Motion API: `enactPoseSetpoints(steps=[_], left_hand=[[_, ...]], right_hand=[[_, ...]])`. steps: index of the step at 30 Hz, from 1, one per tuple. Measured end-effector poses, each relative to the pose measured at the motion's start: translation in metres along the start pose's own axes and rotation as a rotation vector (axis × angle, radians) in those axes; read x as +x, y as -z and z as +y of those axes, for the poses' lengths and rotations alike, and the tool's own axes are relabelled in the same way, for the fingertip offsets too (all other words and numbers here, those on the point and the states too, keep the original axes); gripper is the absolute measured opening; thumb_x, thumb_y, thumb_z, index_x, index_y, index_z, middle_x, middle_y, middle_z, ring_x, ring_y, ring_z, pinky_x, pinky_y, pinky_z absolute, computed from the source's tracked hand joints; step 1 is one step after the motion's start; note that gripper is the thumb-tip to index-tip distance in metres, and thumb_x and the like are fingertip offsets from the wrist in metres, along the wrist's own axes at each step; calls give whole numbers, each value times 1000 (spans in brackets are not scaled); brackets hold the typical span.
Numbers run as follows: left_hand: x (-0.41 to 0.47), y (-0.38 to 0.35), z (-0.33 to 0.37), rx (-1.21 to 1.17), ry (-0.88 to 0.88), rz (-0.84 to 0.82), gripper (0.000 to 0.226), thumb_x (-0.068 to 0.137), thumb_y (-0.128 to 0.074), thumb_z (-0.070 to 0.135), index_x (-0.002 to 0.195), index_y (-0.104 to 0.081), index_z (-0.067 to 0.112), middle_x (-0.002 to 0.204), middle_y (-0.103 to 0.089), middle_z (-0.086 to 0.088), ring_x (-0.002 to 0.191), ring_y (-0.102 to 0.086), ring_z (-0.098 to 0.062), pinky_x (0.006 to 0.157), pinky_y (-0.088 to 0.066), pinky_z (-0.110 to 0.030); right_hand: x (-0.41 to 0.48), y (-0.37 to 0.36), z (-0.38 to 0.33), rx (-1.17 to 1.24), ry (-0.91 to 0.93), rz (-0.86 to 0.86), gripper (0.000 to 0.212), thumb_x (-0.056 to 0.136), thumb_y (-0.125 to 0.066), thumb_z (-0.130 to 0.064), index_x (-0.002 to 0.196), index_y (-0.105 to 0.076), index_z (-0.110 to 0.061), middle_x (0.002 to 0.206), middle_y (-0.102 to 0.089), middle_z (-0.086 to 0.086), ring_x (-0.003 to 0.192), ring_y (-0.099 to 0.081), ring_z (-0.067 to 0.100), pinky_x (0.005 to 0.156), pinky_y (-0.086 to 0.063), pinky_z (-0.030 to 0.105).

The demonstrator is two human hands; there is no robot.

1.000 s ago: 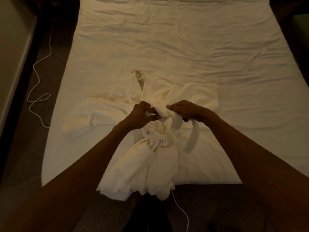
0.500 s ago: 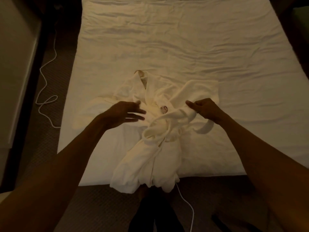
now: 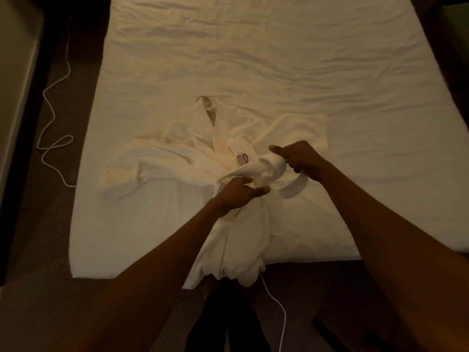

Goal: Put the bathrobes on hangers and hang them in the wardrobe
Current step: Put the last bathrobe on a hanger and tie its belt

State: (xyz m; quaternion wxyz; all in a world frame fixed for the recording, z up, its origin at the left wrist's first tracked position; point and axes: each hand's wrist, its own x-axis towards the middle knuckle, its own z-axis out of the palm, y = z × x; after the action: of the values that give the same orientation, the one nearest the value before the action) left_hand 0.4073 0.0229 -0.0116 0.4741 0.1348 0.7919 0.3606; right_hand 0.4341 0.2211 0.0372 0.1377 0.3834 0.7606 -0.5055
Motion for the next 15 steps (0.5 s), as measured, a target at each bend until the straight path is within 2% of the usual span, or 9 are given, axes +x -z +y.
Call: enactPoseSetpoints(steps=[2,3,4,6,8,9,12,15], left_hand=[[1,-3,1,-204,12,11,38,90,-69,37,118,-68,12,101,-73,2,97,-64,-12,65,-45,-14],[-2,-2,0,-285,17,12,23,93,-65,22,112,-70,10,93,-73,2,91,-63,-11,60,-44,-12],[-6,1,-2,-344,22,4,18,95,-60,12,110,-70,9,92,-71,1,88,-62,-11,59,-44,-11],[-11,6,-8,-429,55,-16,19,97,-57,11,109,-71,13,103,-70,0,93,-61,-12,68,-47,-17],[-14,5,-11,-511,107,-14,21,95,-62,23,114,-68,17,118,-67,-1,108,-60,-17,78,-49,-26],[-14,3,-10,-562,124,-11,28,92,-67,28,118,-64,17,122,-65,-2,113,-59,-18,81,-50,-30],[-10,-12,-5,-689,134,9,52,85,-77,29,129,-54,17,125,-65,-4,116,-60,-19,90,-48,-37],[-3,-26,-7,-693,147,11,47,87,-73,32,129,-58,19,119,-70,-3,113,-63,-21,94,-47,-40]], right_hand=[[1,0,4,-1,10,18,54,83,-70,-50,54,-49,-10,56,-43,2,50,-35,15,45,-29,26],[1,1,7,2,5,25,53,83,-70,-51,58,-53,-7,59,-45,4,49,-35,15,44,-30,26],[1,1,10,12,-7,36,53,82,-70,-52,67,-60,-3,63,-48,7,49,-35,14,43,-30,25],[0,1,14,41,-39,56,55,80,-71,-54,84,-69,1,64,-49,9,45,-35,13,42,-31,24],[-2,-2,15,50,-65,49,55,79,-72,-55,84,-68,0,63,-50,8,45,-36,13,43,-31,25],[-3,-5,14,48,-69,42,55,78,-72,-55,82,-67,0,64,-52,8,46,-36,14,45,-31,26],[-5,-13,8,25,-62,28,53,79,-72,-54,84,-69,-1,66,-55,7,48,-38,15,45,-32,26],[-4,-15,9,35,-46,27,49,80,-72,-53,80,-66,-5,68,-55,8,49,-39,14,45,-32,26]])
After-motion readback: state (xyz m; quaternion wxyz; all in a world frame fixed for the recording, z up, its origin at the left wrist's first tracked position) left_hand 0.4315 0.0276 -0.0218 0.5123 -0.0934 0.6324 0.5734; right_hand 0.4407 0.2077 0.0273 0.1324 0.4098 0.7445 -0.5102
